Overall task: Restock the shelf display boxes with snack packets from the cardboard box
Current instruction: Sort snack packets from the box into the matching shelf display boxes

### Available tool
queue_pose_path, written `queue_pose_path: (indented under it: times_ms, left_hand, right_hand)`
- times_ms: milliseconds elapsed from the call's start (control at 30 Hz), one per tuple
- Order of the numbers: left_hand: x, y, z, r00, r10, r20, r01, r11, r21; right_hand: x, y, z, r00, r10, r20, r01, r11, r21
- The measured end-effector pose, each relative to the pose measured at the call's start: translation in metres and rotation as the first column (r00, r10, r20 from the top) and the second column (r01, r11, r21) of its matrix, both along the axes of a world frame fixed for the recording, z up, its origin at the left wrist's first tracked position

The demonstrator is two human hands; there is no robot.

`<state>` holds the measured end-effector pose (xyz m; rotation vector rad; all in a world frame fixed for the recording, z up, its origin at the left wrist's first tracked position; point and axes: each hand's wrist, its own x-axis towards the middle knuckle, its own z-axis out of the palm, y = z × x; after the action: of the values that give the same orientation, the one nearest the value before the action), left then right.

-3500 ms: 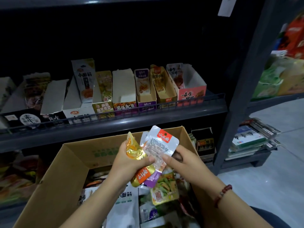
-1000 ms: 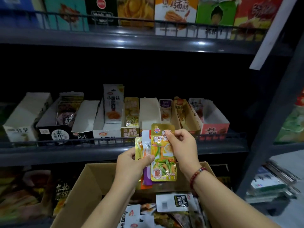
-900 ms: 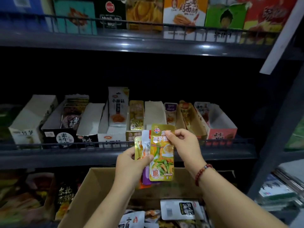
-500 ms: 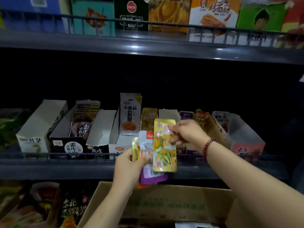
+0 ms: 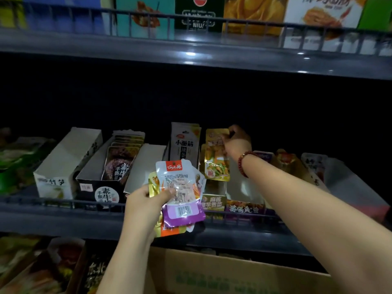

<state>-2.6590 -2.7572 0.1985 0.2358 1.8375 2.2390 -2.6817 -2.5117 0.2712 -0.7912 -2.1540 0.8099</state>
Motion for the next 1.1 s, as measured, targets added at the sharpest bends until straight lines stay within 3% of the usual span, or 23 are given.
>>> queue_pose_path:
  times_ms: [133,333,567,700,900,1100]
  left_hand:
    - [-0.004,0.002,-0.003,1.000,-0.012,0.013,0.012,1.000,0.026]
    - [-0.003,0.001,-0.001,1.000,-0.011,-0.001,0.011,0.999,0.046]
    - [-0.004,0.003,-0.007,1.000,0.003,0.016,-0.004,0.998,0.058]
    - [-0.004,0.006,-0.011,0.999,0.000,0.039,-0.002,0.997,0.073]
    - [-0.003,0.009,-0.013,0.999,0.006,0.040,-0.009,0.997,0.075]
    - [-0.001,0.011,-0.012,1.000,-0.001,0.017,0.000,0.998,0.055]
  right_hand:
    - [-0.009,0.007,-0.009,0.993,-0.003,0.114,-0.002,0.999,0.043]
    - [-0.020,0.006,-0.004,0.996,-0.051,0.067,0.047,0.997,0.062]
    - [-0.023,0.014,-0.026,0.980,0.080,0.185,-0.091,0.995,0.051]
    - [-0.023,0.025,-0.039,0.977,0.011,0.213,-0.040,0.991,0.131]
    - [-0.029,0.032,-0.046,0.984,0.038,0.175,-0.062,0.989,0.135]
    - [-0.018,0.024,-0.046,0.995,0.095,0.019,-0.094,0.995,-0.021]
